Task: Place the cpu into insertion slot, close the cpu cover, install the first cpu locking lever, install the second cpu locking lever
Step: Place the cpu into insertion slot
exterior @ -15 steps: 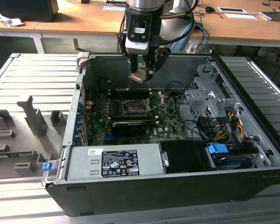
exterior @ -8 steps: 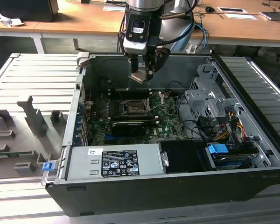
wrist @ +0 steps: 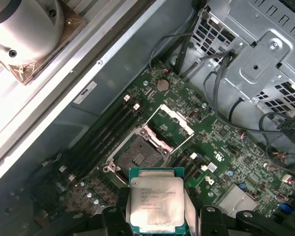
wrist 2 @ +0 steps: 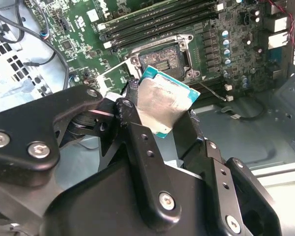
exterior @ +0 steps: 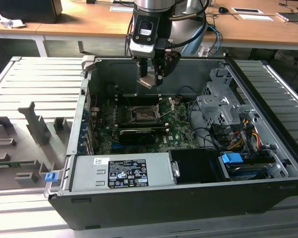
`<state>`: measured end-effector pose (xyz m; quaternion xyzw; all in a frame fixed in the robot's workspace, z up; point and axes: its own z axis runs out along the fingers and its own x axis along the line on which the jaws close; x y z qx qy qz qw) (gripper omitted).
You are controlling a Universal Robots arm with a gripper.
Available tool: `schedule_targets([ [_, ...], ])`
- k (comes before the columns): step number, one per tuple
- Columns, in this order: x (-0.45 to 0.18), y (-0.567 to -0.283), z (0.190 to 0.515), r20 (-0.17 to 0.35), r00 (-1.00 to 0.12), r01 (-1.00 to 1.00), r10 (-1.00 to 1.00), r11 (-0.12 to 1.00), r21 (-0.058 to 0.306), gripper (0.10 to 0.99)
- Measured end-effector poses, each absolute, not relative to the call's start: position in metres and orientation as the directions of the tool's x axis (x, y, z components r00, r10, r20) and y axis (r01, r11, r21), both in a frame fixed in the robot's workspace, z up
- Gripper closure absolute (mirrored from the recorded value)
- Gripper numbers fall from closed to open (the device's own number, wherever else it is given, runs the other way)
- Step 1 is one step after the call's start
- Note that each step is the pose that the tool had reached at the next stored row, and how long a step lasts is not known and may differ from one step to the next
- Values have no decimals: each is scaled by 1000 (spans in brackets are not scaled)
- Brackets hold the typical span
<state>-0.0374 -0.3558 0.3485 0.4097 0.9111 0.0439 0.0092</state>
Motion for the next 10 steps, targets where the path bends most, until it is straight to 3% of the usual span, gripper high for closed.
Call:
schedule_targets([
  [10, -37, -356, 348, 19, -632, 773, 774, 629, 88, 561],
])
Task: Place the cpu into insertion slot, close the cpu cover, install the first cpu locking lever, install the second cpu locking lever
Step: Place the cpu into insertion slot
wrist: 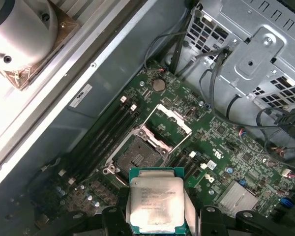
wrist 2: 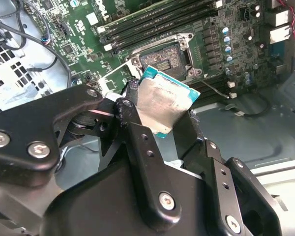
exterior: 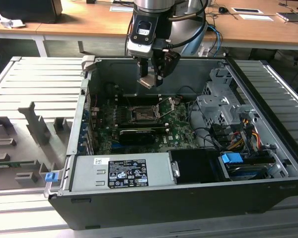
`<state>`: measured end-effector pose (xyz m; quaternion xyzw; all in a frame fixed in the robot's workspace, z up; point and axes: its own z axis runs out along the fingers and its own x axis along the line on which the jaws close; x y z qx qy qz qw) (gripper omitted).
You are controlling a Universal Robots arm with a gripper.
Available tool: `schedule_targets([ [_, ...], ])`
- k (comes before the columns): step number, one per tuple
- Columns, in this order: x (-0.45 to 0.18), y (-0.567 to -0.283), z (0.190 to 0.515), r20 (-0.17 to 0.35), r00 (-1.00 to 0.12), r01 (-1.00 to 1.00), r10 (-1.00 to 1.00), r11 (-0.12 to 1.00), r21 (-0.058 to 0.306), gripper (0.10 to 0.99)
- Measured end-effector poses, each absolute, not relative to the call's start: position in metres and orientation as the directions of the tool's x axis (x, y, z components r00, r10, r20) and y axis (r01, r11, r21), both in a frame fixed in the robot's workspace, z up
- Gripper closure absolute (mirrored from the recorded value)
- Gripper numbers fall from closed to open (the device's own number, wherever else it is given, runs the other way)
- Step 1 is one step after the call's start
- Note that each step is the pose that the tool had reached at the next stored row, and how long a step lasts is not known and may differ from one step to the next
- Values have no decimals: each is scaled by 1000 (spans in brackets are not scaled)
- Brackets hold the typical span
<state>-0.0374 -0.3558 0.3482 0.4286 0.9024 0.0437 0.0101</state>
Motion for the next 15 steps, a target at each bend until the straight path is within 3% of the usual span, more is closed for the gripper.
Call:
schedule_targets([
  [15, -37, -356, 347, 19, -593, 803, 805, 590, 88, 561],
])
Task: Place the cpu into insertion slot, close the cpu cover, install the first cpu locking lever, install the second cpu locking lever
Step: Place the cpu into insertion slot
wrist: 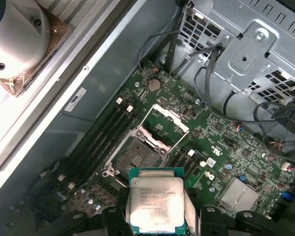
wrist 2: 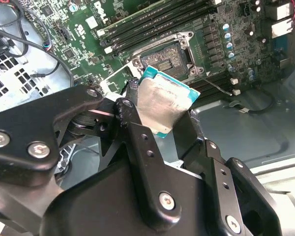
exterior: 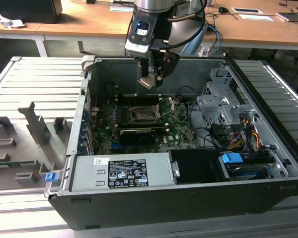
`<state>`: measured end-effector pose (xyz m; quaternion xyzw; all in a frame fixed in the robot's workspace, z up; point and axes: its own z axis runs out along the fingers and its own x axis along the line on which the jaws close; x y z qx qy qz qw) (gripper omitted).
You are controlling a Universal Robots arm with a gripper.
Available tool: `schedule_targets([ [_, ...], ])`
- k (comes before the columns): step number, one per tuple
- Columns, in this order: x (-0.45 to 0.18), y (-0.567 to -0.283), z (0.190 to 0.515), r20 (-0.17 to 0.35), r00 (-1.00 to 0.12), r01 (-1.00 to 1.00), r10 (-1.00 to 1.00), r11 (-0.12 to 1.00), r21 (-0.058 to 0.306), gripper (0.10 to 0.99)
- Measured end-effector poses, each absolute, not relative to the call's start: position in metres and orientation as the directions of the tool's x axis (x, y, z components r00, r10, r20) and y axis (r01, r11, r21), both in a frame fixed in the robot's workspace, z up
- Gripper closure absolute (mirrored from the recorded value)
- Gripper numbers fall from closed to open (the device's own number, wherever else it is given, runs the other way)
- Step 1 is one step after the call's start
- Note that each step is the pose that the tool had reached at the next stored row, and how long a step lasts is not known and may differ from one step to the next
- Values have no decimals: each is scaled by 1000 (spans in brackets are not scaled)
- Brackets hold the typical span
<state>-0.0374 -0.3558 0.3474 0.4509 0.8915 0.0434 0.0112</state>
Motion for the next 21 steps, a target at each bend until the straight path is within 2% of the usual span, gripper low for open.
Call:
schedule_targets([
  [21, -37, -356, 346, 19, -504, 861, 864, 501, 88, 561],
])
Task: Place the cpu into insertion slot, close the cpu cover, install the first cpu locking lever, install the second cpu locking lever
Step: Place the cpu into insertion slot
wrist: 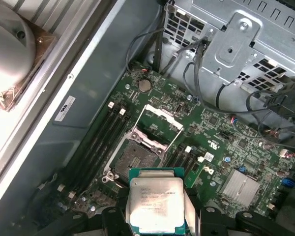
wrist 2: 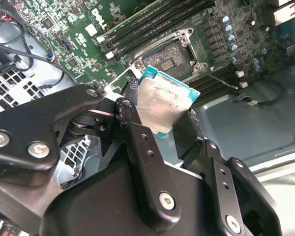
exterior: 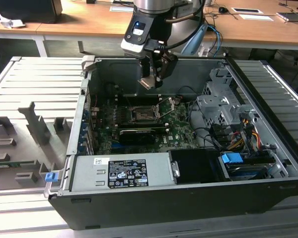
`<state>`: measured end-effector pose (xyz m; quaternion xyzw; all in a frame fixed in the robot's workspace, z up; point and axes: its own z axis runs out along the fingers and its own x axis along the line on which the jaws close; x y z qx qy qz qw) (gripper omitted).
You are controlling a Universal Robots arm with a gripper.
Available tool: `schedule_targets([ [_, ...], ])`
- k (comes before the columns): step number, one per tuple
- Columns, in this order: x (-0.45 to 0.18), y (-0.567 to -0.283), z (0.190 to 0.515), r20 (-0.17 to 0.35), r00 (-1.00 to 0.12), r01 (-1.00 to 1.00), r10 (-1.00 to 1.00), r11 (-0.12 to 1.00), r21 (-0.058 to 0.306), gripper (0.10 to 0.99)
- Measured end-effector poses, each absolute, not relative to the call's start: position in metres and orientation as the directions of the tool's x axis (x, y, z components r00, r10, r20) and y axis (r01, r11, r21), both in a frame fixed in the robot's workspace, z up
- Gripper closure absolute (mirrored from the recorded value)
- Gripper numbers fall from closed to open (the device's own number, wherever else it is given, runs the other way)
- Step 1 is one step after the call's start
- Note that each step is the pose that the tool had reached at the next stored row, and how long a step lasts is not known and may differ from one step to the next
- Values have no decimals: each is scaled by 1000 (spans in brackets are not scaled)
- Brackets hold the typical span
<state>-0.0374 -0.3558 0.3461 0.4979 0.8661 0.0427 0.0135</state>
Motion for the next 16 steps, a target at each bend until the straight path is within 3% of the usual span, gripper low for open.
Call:
schedule_targets([
  [16, -37, -356, 343, 19, -401, 913, 916, 398, 87, 561],
])
